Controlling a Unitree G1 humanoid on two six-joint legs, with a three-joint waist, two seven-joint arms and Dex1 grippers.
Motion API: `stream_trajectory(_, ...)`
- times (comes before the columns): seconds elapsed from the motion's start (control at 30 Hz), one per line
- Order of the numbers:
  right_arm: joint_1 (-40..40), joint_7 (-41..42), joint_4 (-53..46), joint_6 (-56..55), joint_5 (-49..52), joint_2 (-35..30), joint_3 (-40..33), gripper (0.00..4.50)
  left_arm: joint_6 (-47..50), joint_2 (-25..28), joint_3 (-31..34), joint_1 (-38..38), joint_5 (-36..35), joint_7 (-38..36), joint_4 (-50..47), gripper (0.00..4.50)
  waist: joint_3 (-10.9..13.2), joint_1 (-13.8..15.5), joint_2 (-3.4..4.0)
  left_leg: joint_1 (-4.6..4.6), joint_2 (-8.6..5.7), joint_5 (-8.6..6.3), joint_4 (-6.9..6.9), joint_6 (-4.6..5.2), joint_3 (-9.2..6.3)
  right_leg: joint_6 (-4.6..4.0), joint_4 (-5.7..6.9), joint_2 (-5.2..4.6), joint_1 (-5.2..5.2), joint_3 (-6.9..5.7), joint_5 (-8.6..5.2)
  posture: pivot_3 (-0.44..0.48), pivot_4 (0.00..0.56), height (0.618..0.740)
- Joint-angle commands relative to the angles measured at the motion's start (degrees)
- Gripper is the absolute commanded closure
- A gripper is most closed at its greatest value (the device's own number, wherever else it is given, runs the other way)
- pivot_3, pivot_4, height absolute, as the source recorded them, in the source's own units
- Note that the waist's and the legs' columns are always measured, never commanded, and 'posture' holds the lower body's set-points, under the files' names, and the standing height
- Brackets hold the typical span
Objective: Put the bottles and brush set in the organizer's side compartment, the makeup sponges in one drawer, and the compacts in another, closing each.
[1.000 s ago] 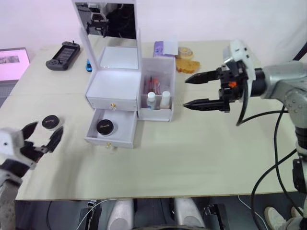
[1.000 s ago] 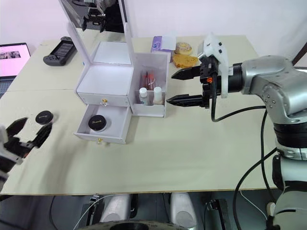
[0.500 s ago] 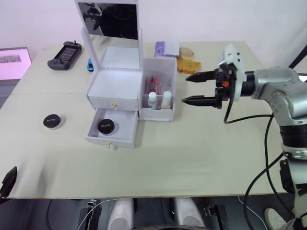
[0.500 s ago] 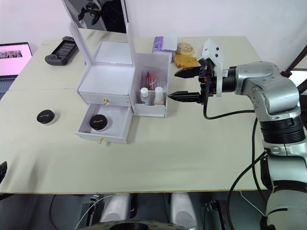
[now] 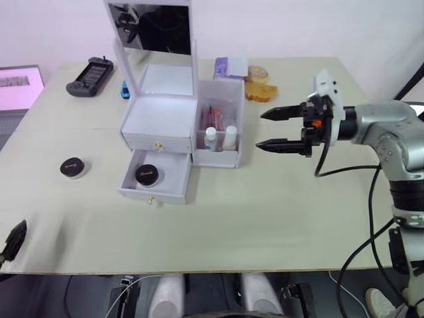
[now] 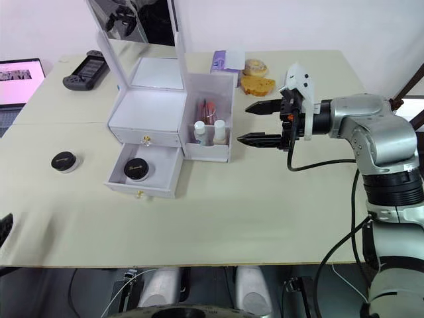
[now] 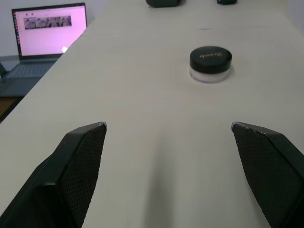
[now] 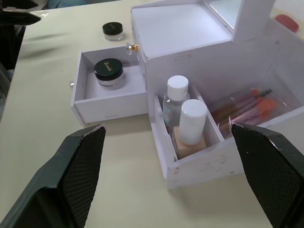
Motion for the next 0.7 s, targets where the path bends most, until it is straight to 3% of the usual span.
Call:
stream_trajectory(0.03, -0.65, -0.56, -3.79, 1.39, 2.20, 0.25, -2.56, 0.00, 4.50, 2.85, -0.77, -3.44, -1.86, 2.91, -3.18, 0.08, 0.00, -0.11, 0.00, 0.00, 0.00, 0.00, 0.00, 0.00, 0.01, 0.01, 0.00, 0.00, 0.00, 0.01, 0.00, 0.000, 0.150, 0.740)
stream_trajectory(0.17, -1.25, -4.00, -6.43, 4.11, 3.83, 2.05, -3.54, 0.00, 9.26, 6.44, -6.72, -9.93, 3.22, 8.11, -2.71, 0.08, 0.00, -0.20, 0.01, 0.03, 0.00, 0.00, -0.01, 0.00, -0.01, 0.13, 0.05, 0.01, 0.01, 0.00, 0.07, 0.000, 0.150, 0.740)
stream_trajectory(0.33, -1.73, -7.15, -9.97, 7.40, 5.87, 3.12, -4.61, 0.00, 10.03, 9.09, -14.34, -18.57, 8.24, 9.09, 3.25, 0.08, 0.00, -0.30, 0.01, 0.03, 0.00, 0.01, -0.02, 0.00, -0.01, 0.22, 0.05, 0.03, 0.01, 0.01, 0.12, 0.000, 0.150, 0.740)
stream_trajectory(0.53, -3.69, -13.99, -13.42, 10.94, 9.41, 7.96, -6.20, 0.00, 8.22, 8.23, -19.49, -26.90, 12.85, 11.45, 13.14, 0.08, 0.00, -0.41, 0.01, 0.05, 0.00, 0.01, -0.06, 0.00, -0.02, 0.26, 0.09, 0.05, 0.00, 0.00, 0.15, 0.000, 0.150, 0.740)
stream_trajectory(0.7, -3.40, -15.43, -14.68, 12.05, 10.44, 7.64, -6.86, 0.00, 6.09, 6.47, -21.74, -30.31, 13.08, 10.25, 16.64, 0.08, -0.01, 0.00, -0.02, 0.00, 0.00, 0.01, -0.03, -0.01, -0.04, 0.28, 0.09, 0.02, 0.00, -0.02, 0.16, 0.000, 0.150, 0.740)
